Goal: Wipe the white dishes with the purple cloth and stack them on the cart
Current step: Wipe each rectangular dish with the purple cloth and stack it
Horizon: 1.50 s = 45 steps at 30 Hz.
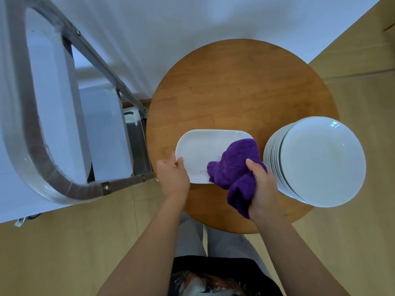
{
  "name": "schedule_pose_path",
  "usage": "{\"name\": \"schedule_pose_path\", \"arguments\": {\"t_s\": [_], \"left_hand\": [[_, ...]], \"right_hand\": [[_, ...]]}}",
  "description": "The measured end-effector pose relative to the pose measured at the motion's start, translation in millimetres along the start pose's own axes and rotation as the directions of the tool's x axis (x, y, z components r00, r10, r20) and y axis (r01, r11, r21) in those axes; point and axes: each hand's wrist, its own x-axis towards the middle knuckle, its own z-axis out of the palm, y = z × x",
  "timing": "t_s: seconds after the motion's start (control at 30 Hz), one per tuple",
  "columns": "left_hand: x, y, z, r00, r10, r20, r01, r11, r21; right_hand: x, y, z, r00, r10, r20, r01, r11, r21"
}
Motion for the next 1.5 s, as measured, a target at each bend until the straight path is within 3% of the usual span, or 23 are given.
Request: {"name": "schedule_pose_path", "arguments": {"t_s": [0.13, 0.27, 0.47, 0.57, 0.67, 0.73, 0.8, 0.87, 0.9, 0.97, 1.1, 1.27, 1.33, 1.5], "left_hand": [[-1.0, 4.8, -0.3, 0.998, 0.060, -0.009, -0.060, 0.998, -0.010], [-7.2, 13.2, -6.8, 0.995, 0.098, -0.009, -0.098, 0.973, -0.207], [-16.6, 26.4, -13.2, 0.983, -0.019, 0.185, 0.119, 0.828, -0.548], [-21.3, 27.7, -18.7, 0.961, -0.008, 0.278, 0.191, 0.746, -0.638], [-26.4, 26.2, -24.4, 0.927, -0.005, 0.375, 0.282, 0.669, -0.687], [-30.5, 27.8, -28.6, 0.890, 0.003, 0.456, 0.360, 0.607, -0.708], [-34.7, 29.3, -30.8, 0.857, 0.034, 0.514, 0.408, 0.564, -0.718], [-39.3, 27.9, -31.4, 0.849, 0.073, 0.523, 0.397, 0.566, -0.723], [-41.8, 26.0, -31.3, 0.850, 0.069, 0.523, 0.403, 0.555, -0.728], [-45.9, 21.0, -30.9, 0.852, 0.062, 0.519, 0.418, 0.515, -0.748], [-49.4, 20.0, -34.3, 0.845, 0.081, 0.529, 0.441, 0.454, -0.774], [-47.8, 29.1, -42.2, 0.833, 0.121, 0.540, 0.431, 0.470, -0.770], [-47.4, 32.8, -45.3, 0.829, 0.145, 0.540, 0.421, 0.474, -0.773], [-49.2, 34.4, -49.5, 0.824, 0.087, 0.561, 0.499, 0.359, -0.789]], "right_hand": [[-0.6, -1.8, 0.4, 1.000, -0.004, 0.017, 0.004, 1.000, -0.014], [-0.1, -6.1, -0.4, 0.999, -0.020, 0.036, 0.020, 1.000, -0.019], [-1.0, -11.1, 2.5, 0.990, -0.113, 0.081, 0.111, 0.993, 0.025], [-5.5, -13.8, 9.9, 0.957, -0.275, 0.090, 0.285, 0.951, -0.121], [-11.4, -11.2, 17.5, 0.883, -0.424, 0.201, 0.468, 0.815, -0.342], [-17.4, -4.9, 25.7, 0.823, -0.476, 0.309, 0.567, 0.667, -0.483], [-24.5, 4.7, 37.1, 0.751, -0.477, 0.456, 0.657, 0.472, -0.588], [-28.7, 14.9, 48.2, 0.675, -0.365, 0.641, 0.728, 0.191, -0.658], [-28.3, 20.2, 51.3, 0.658, -0.290, 0.695, 0.737, 0.059, -0.673], [-24.5, 26.4, 55.4, 0.668, -0.215, 0.712, 0.721, -0.047, -0.691], [-22.1, 30.3, 61.5, 0.644, -0.340, 0.686, 0.639, -0.254, -0.726], [-14.4, 16.9, 67.2, 0.542, -0.528, 0.654, 0.626, -0.265, -0.733], [-10.0, 12.1, 68.5, 0.544, -0.547, 0.636, 0.608, -0.265, -0.748], [1.5, -3.4, 59.9, 0.557, -0.552, 0.620, 0.525, -0.344, -0.778]]}}
